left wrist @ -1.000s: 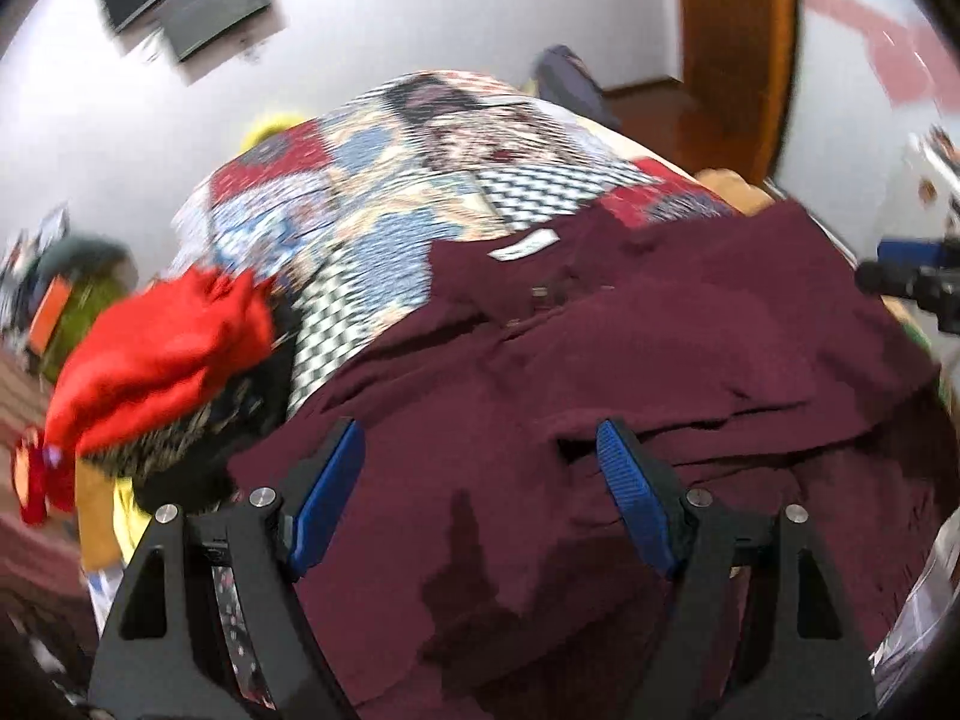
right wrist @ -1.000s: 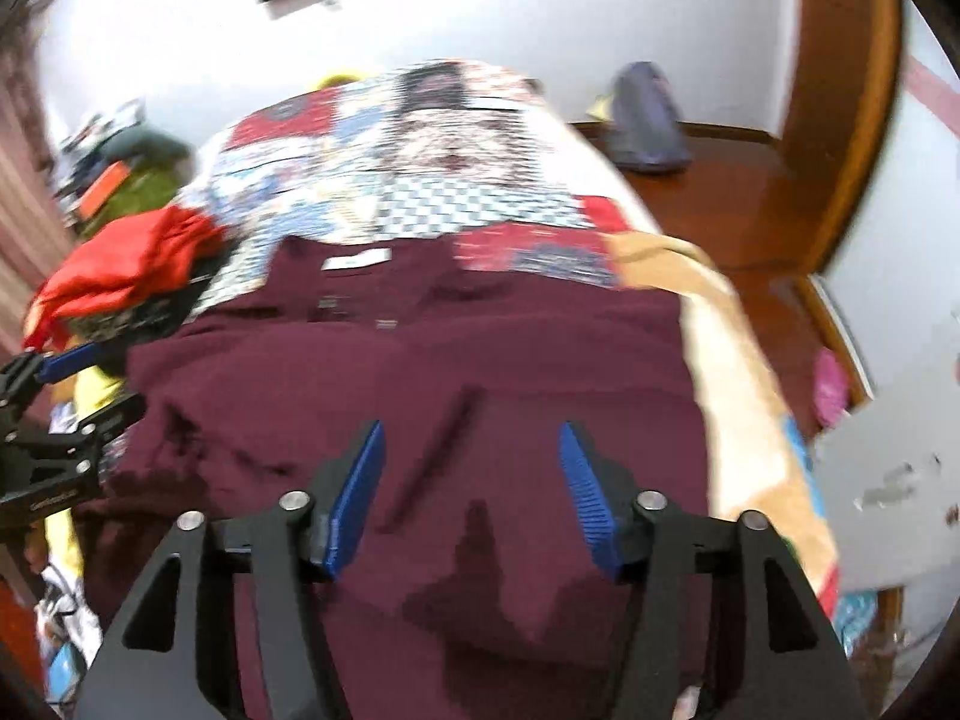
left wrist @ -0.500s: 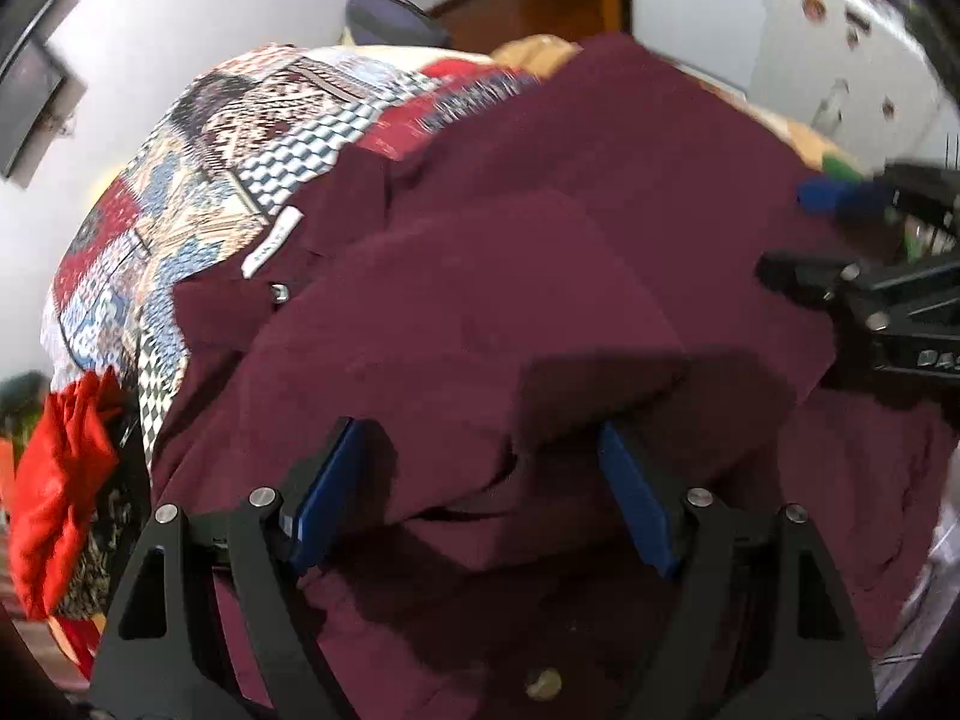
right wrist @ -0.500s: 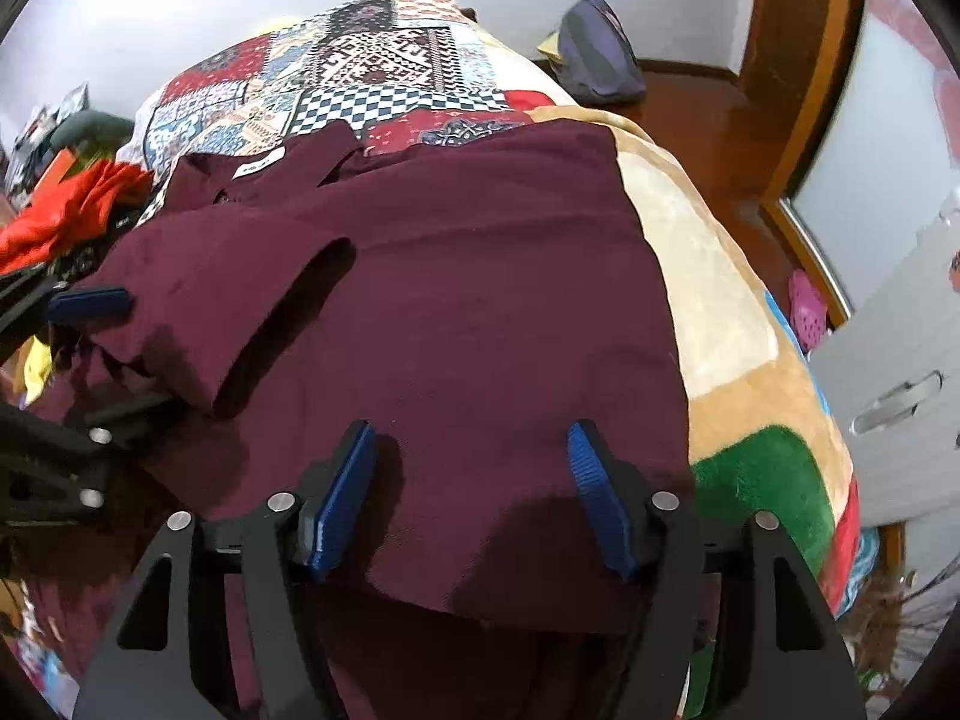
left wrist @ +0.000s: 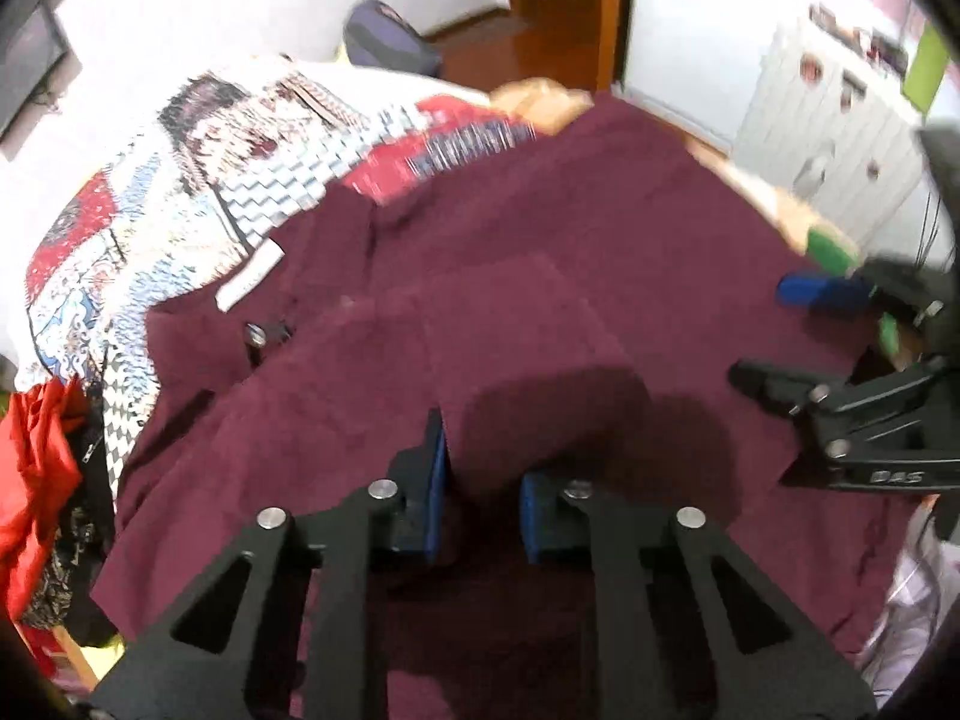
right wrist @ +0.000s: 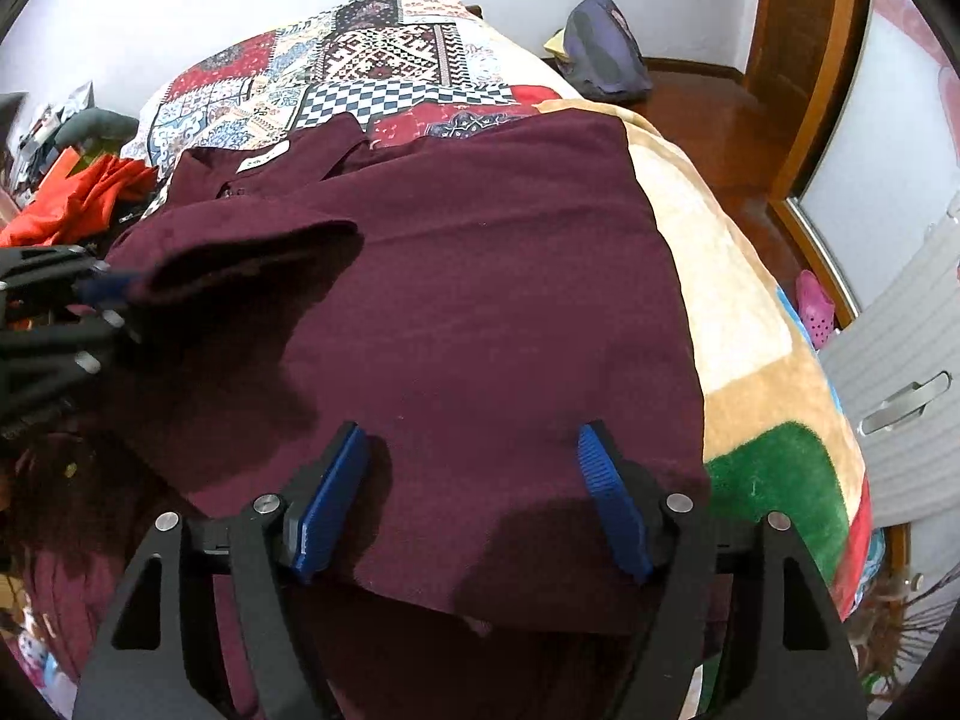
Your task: Fold large clothes
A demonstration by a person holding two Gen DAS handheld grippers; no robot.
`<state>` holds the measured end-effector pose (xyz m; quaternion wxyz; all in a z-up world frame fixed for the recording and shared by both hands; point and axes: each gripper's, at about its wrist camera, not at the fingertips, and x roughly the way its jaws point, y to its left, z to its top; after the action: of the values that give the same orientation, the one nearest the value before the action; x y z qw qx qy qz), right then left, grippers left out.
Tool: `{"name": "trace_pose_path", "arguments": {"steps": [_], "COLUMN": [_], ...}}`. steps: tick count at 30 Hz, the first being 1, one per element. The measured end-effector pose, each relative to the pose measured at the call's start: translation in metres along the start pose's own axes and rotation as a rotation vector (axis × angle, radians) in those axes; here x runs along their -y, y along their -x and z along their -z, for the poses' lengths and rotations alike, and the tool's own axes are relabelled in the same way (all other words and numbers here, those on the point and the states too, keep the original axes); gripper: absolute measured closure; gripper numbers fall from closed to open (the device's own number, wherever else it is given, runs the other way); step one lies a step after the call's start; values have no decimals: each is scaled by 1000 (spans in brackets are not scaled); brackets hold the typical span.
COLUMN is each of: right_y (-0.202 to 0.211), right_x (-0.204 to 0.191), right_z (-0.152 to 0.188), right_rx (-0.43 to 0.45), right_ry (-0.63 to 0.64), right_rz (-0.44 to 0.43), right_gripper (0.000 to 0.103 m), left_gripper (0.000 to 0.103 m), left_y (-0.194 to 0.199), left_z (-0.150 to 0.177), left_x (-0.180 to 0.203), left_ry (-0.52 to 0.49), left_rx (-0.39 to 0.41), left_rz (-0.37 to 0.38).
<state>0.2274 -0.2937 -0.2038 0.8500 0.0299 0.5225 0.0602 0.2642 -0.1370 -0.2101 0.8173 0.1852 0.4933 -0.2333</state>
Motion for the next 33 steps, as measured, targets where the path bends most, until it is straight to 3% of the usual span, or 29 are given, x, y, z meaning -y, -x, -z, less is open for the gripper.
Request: {"name": "trace_pose_path", "arguments": {"steps": [5, 10, 15, 19, 23, 30, 33], "right_y": [9, 21, 13, -6, -22, -22, -22], "right_x": [5, 4, -8, -19, -26, -29, -31], "right_z": [-15, -31, -38, -37, -32, -31, -29], "right_rx": [4, 58, 54, 3, -39, -45, -47], "right_ry": [-34, -42, -21, 6, 34, 47, 51], "right_rz": [5, 17, 33, 31, 47, 55, 64], "right_gripper": [33, 33, 33, 33, 30, 30, 30], "left_gripper": [88, 89, 90, 92, 94, 93, 89], "left_y": [59, 132, 175, 184, 172, 122, 99], "left_z": [-7, 3, 39, 75, 117, 190, 219], "left_x": [-51, -110, -156, -183, -206, -223, -226], "left_ry": [199, 389, 522, 607, 710, 876, 932], "left_rx": [142, 303, 375, 370, 325, 211, 153], "left_rz": [79, 70, 6, -46, -53, 17, 32]}}
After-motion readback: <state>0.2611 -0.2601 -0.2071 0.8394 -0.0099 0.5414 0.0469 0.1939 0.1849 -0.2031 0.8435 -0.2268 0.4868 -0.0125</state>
